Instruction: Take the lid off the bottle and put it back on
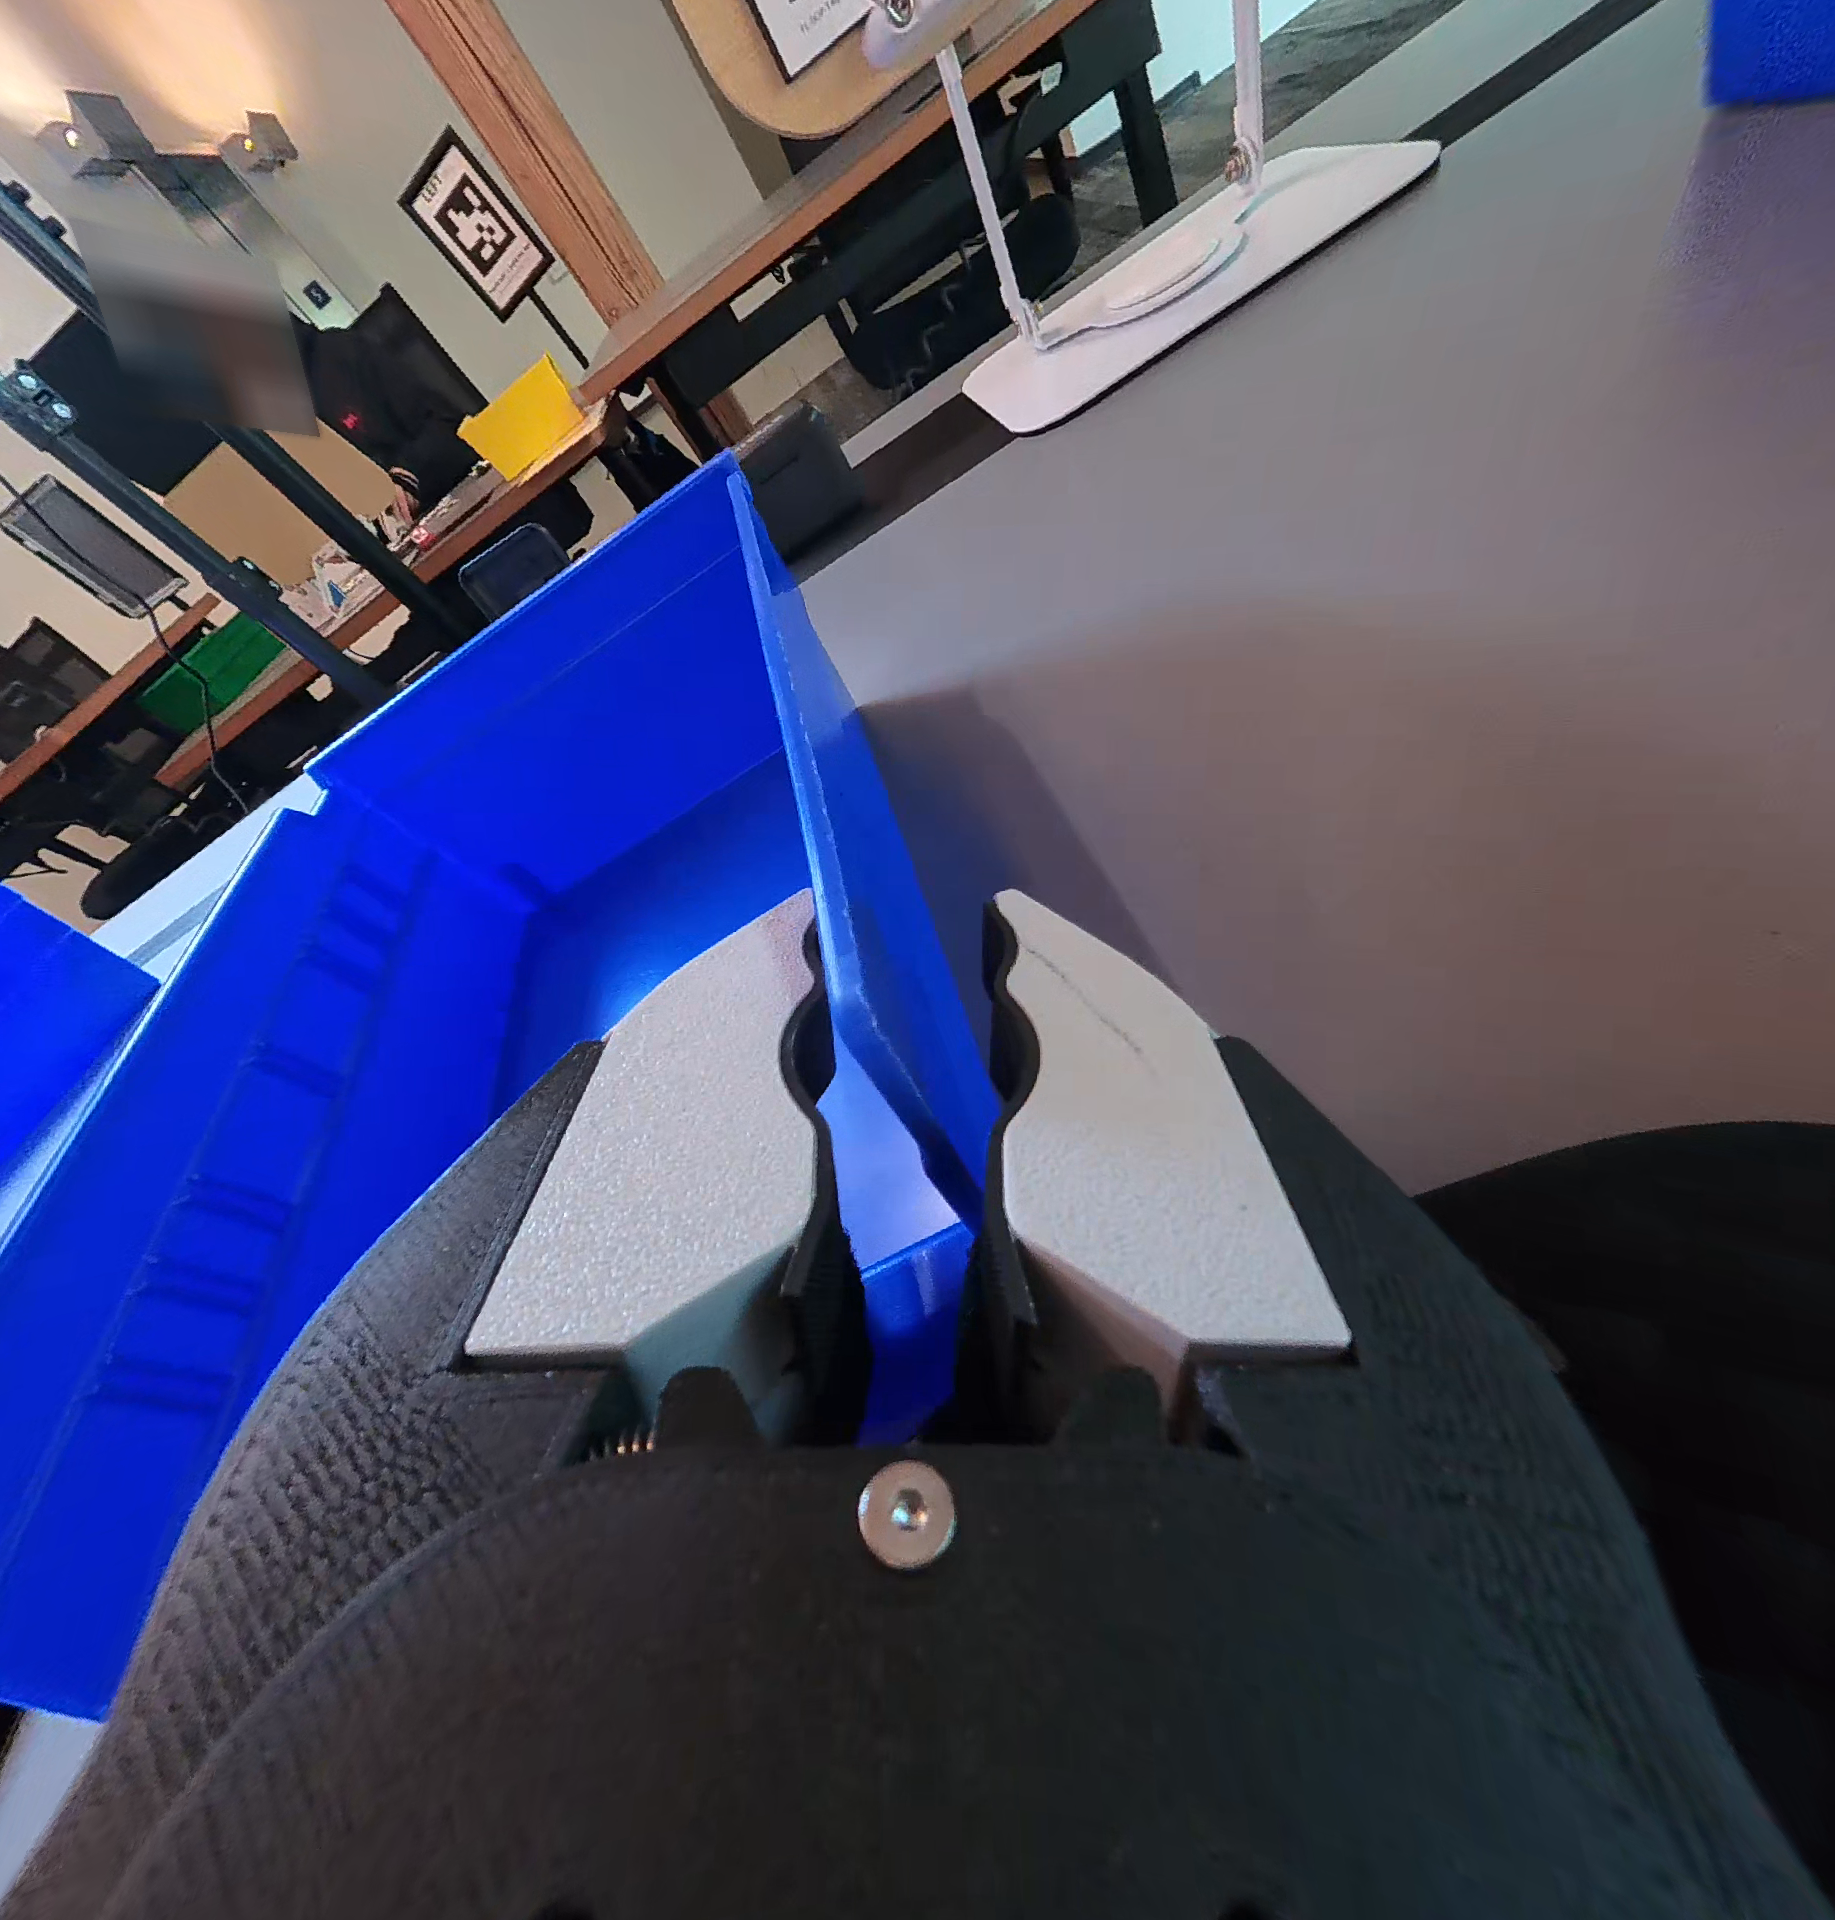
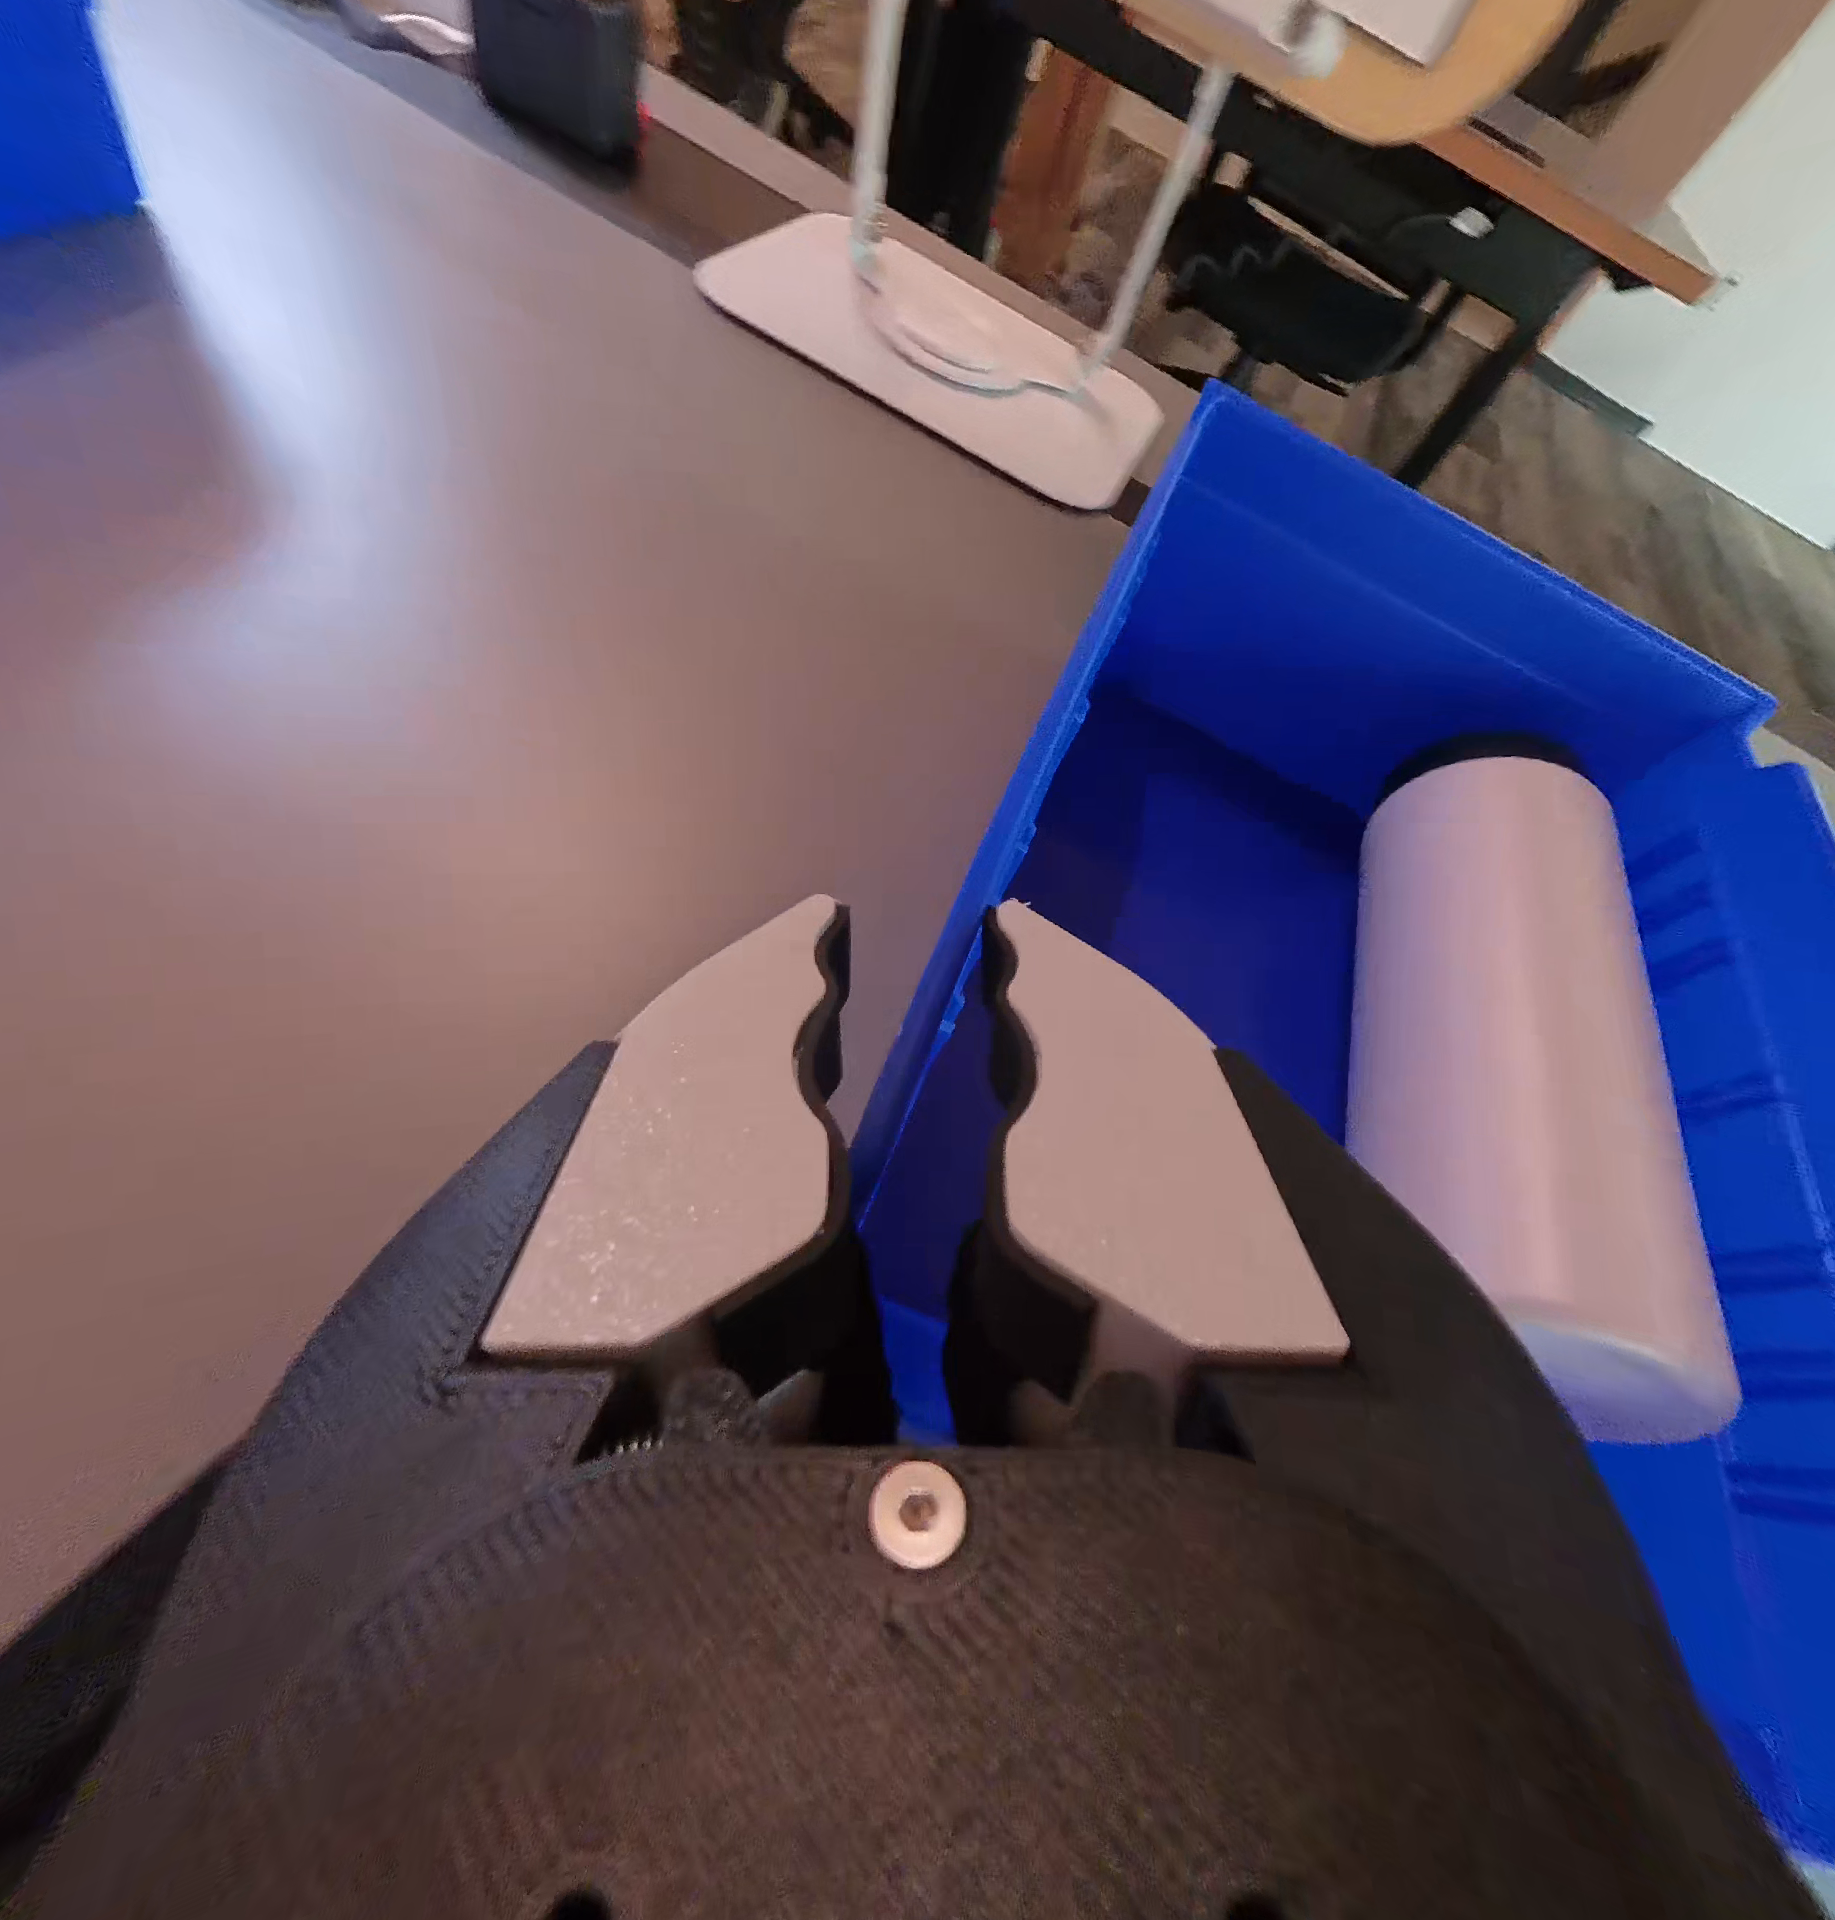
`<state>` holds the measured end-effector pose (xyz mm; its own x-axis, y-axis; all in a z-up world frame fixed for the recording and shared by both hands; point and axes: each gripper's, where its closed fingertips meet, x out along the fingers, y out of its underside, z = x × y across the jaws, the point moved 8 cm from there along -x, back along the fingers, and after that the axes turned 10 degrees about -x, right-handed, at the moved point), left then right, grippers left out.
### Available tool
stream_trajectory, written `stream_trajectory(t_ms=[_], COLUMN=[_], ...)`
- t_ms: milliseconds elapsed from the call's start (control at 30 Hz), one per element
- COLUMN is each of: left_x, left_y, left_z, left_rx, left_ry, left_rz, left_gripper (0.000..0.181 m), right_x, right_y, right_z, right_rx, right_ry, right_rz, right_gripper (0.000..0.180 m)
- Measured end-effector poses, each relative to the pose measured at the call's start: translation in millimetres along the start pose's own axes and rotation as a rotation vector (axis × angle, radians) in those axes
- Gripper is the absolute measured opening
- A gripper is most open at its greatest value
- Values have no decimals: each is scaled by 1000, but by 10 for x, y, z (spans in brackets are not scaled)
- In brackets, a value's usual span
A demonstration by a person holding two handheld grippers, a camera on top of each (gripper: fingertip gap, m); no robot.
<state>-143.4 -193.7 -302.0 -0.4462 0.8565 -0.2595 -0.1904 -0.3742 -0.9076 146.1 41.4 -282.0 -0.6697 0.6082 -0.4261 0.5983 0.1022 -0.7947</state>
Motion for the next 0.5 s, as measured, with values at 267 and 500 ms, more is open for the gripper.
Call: stream_trajectory(t_ms=[267,500], left_x=[6,6], left_y=[6,8], left_z=[-10,-19], left_rx=[16,28], left_ry=[-17,-19], left_rz=[-4,-9], left_gripper=[27,30], right_x=[241,415], right_y=[-561,-949], right_z=[790,1371], right_rx=[-178,-305], right_ry=[-204,-295], right_rz=[-103,-173], right_gripper=[35,42])
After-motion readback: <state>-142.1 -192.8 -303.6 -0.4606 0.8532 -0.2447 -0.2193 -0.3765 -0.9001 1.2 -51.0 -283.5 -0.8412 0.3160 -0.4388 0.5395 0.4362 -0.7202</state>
